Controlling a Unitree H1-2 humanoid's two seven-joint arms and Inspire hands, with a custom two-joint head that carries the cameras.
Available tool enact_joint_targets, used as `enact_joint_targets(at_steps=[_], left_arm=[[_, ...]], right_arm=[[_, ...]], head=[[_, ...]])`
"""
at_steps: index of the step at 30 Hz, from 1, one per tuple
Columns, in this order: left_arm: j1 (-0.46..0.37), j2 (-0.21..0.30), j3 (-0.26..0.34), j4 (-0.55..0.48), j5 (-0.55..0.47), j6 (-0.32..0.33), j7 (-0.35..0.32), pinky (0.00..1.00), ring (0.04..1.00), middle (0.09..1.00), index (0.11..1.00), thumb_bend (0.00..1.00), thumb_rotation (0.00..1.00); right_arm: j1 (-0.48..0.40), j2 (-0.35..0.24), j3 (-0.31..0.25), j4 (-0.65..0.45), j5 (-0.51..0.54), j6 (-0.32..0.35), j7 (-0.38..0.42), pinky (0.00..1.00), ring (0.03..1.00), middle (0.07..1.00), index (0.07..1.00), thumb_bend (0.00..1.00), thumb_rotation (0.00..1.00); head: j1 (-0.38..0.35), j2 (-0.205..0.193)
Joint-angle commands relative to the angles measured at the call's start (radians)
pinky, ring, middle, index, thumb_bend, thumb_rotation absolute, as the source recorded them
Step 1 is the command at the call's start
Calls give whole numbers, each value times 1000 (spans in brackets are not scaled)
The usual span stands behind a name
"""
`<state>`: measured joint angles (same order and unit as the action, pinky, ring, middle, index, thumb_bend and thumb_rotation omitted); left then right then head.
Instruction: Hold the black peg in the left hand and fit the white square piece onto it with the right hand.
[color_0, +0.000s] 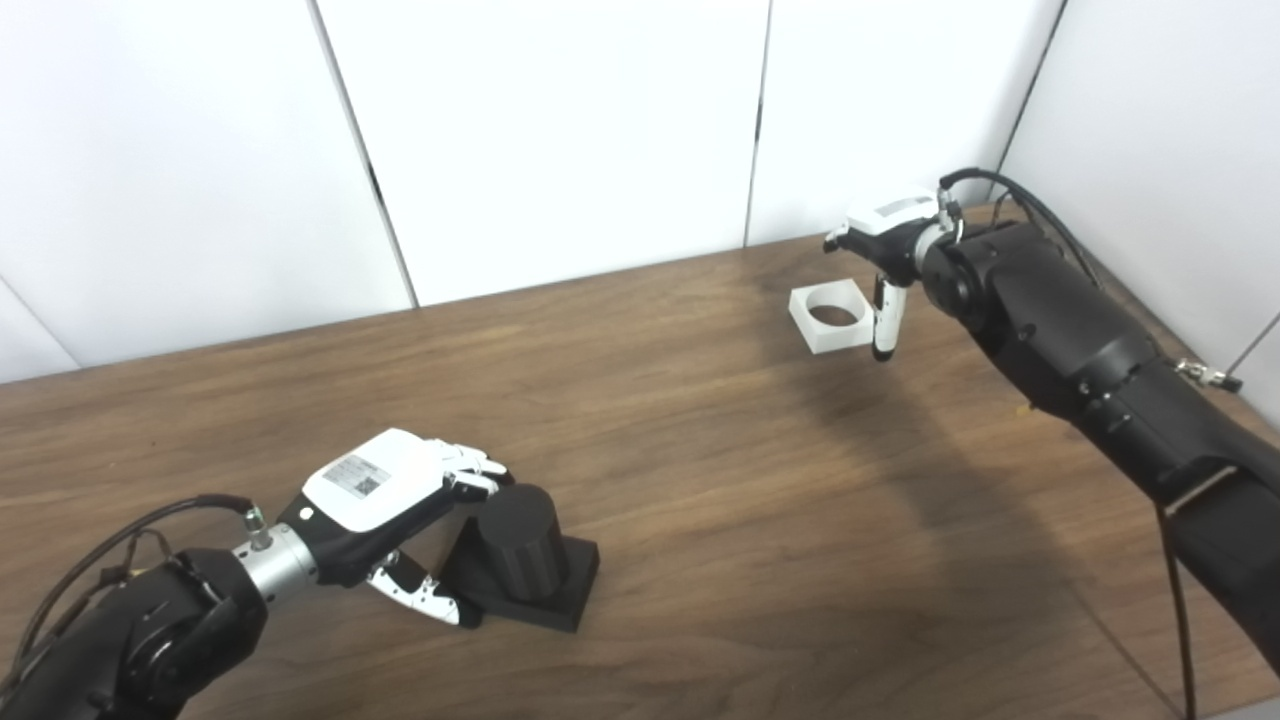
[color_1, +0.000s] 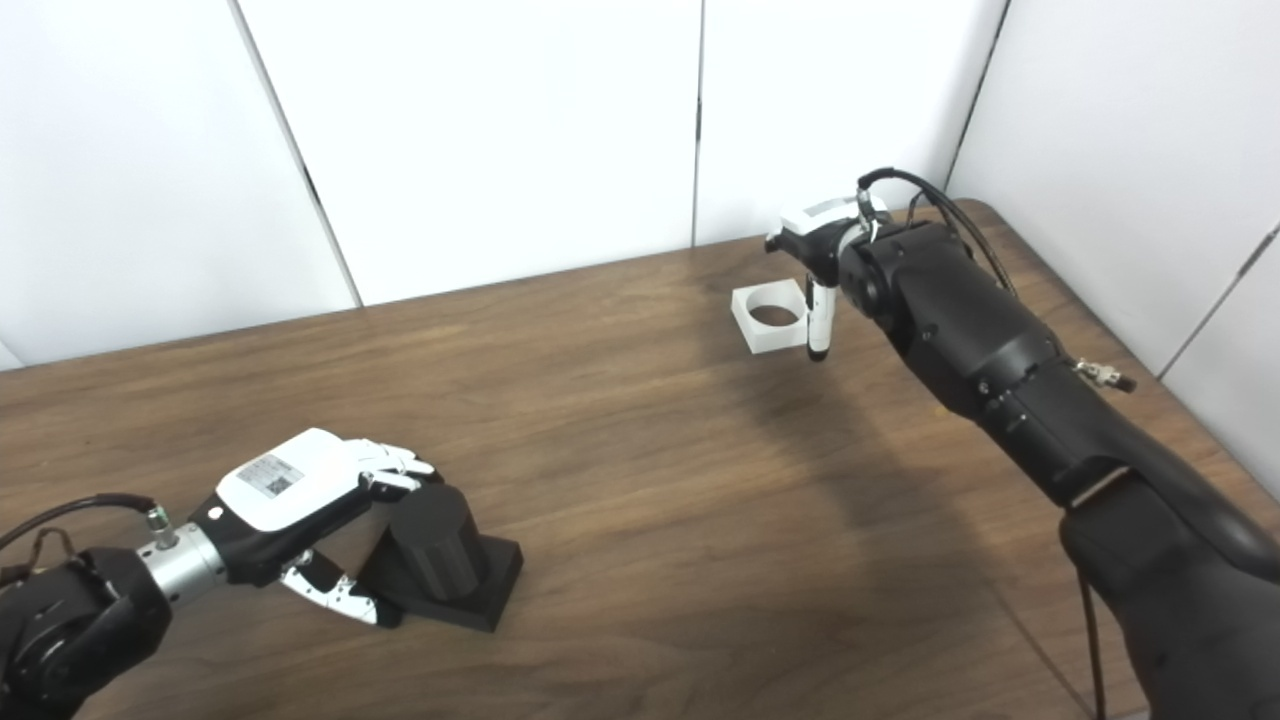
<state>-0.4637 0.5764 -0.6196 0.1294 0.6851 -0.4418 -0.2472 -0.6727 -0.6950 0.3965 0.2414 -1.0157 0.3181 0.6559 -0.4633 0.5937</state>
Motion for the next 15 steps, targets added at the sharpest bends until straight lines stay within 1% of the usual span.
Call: enact_joint_targets(at_steps=[1,8,15], left_arm=[[63,45,-44,19,80,-23,-76,791,838,816,491,523,59],[74,46,-34,13,64,-26,-64,787,836,806,490,523,57],[78,45,-24,-7,75,-21,-79,783,833,807,490,523,58]], right_arm=[[-62,-5,-5,4,-36,27,-22,888,936,954,902,885,182],[-60,19,-6,53,-43,26,-32,867,928,950,898,862,165],[-51,37,-5,95,-33,14,-72,856,922,937,889,853,158]], head=[[1,1],[10,7],[14,10]])
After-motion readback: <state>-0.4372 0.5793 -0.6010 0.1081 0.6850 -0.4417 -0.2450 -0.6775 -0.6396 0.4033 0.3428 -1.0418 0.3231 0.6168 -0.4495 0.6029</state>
